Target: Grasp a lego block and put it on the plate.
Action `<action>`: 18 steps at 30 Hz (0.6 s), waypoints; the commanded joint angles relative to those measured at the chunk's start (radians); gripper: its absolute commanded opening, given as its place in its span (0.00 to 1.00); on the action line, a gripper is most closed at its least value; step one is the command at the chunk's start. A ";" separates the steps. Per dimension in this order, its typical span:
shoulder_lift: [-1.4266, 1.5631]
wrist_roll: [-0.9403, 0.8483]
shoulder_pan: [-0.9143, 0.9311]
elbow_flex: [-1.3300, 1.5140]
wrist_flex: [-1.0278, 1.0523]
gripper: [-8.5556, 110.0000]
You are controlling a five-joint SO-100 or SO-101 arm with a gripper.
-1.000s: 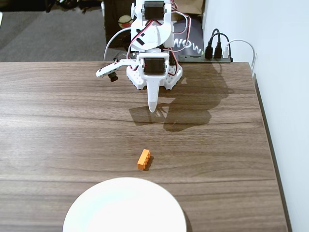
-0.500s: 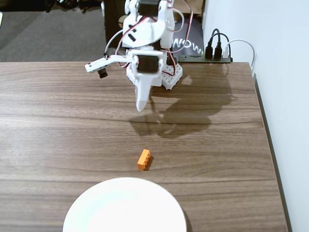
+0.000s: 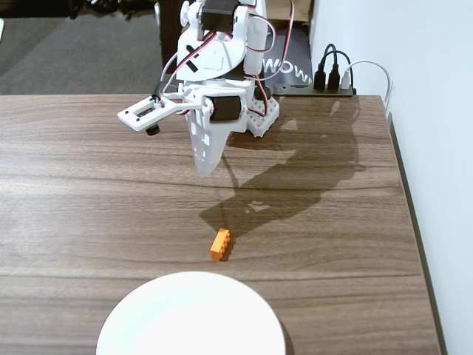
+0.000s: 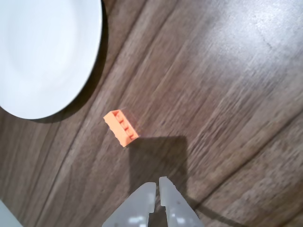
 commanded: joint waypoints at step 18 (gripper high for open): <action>-0.428 -0.233 -0.084 -0.400 0.087 0.08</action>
